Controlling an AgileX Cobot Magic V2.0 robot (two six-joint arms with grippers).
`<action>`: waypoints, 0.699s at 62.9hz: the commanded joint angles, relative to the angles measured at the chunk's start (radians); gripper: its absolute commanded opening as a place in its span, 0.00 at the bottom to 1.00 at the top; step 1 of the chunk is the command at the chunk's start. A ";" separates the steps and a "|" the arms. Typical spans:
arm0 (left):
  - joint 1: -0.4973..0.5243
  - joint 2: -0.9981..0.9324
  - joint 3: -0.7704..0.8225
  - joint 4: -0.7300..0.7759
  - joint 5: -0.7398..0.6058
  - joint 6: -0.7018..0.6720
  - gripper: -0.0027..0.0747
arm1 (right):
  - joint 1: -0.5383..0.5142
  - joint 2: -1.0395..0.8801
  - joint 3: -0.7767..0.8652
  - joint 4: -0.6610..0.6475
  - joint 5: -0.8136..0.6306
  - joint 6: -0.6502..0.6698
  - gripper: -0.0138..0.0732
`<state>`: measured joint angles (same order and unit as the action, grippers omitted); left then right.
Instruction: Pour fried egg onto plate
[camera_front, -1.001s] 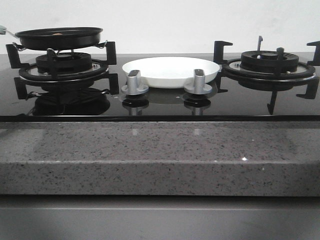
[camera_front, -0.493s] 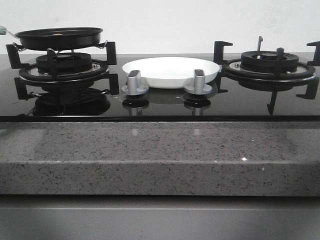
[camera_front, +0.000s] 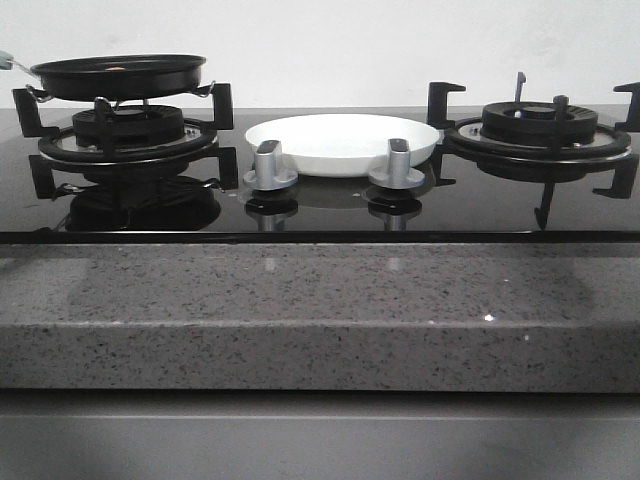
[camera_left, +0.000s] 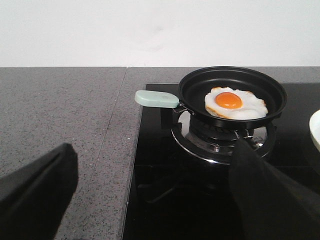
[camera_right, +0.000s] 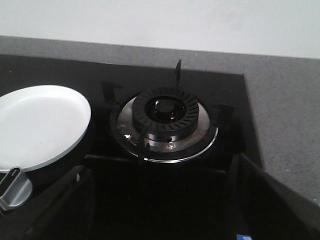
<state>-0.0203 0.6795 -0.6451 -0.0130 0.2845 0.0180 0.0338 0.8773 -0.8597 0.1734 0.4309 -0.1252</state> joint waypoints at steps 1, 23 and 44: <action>0.001 0.002 -0.032 -0.009 -0.078 -0.005 0.76 | 0.005 0.121 -0.148 0.028 0.040 -0.004 0.84; 0.001 0.002 -0.032 -0.009 -0.078 -0.005 0.70 | 0.165 0.584 -0.601 0.028 0.237 -0.104 0.84; 0.001 0.002 -0.032 -0.009 -0.078 -0.005 0.70 | 0.208 0.970 -1.035 0.028 0.458 -0.143 0.78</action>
<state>-0.0203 0.6795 -0.6451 -0.0130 0.2845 0.0180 0.2433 1.8301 -1.7827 0.1906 0.8719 -0.2387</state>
